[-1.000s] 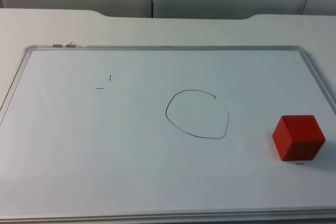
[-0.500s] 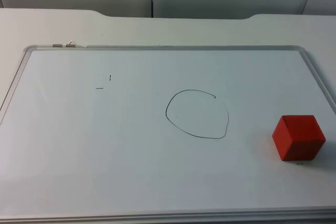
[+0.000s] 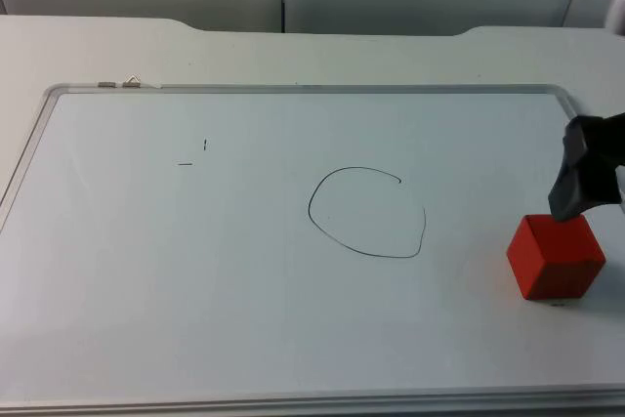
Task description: Pick up one cube with the left hand and another cube with the right hand. First place the cube in the right hand at the target position, then stack the cube in the left hand on top.
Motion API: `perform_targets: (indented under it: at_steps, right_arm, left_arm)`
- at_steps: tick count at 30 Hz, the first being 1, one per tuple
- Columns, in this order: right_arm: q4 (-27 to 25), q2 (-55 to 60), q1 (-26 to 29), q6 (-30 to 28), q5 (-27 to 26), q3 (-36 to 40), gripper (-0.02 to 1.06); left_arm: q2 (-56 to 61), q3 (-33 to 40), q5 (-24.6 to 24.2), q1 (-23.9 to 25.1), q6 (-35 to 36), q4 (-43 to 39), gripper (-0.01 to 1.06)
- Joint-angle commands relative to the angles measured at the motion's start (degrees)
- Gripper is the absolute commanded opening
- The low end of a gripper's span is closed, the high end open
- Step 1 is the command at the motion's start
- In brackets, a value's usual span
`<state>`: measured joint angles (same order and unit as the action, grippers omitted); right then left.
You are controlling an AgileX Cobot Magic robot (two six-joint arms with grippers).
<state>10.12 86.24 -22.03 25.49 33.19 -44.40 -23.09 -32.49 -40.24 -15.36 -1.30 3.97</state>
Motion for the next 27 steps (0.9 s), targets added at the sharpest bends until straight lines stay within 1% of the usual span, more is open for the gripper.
perform_targets:
  at_steps: [1, 3, 6, 13, 18, 20, 22, 23, 26, 27]
  right_arm:
    - [1.07, 2.18, -0.46, 1.53, -2.66, -0.66, 1.00]
    - [0.57, 3.25, -0.46, 1.53, -3.53, -0.75, 1.00]
    - [0.14, 7.13, -0.46, 1.53, -6.24, -1.56, 1.00]
    - [0.14, 14.50, -0.46, 1.53, -7.78, -4.54, 1.00]
    - [0.14, 17.76, -0.46, 1.53, -8.86, -5.03, 0.97]
    - [0.14, 18.30, -0.46, 1.53, -9.43, -5.03, 0.93]
    - [0.14, 18.30, -0.46, 1.53, -9.70, -5.03, 0.86]
    - [0.14, 18.30, -0.46, 1.53, -9.70, -5.03, 0.86]
    - [0.29, 18.30, -0.46, 3.46, -9.70, -5.03, 0.59]
    - [0.29, 18.30, -0.46, 3.46, -9.70, -5.03, 0.59]
  left_arm:
    - [0.38, 0.24, 0.56, -0.30, 0.22, 0.15, 0.22]
    - [0.38, 0.24, 0.56, -0.30, 0.22, 0.15, 0.22]
    - [0.38, 0.24, 0.56, -0.30, 0.22, 0.15, 0.22]
    - [0.38, 0.24, 0.56, -0.30, 0.22, 0.15, 0.22]
    - [0.38, 0.24, 0.56, -0.30, 0.22, 0.15, 0.22]
    - [0.38, 0.24, 0.56, -0.30, 0.22, 0.15, 0.22]
    - [0.38, 0.24, 0.56, -0.30, 0.22, 0.15, 0.22]
    - [0.38, 0.24, 0.56, -0.30, 0.22, 0.15, 0.22]
    - [0.38, 0.24, 0.56, -0.30, 0.22, 0.15, 0.22]
    - [0.38, 0.24, 0.56, -0.30, 0.22, 0.15, 0.22]
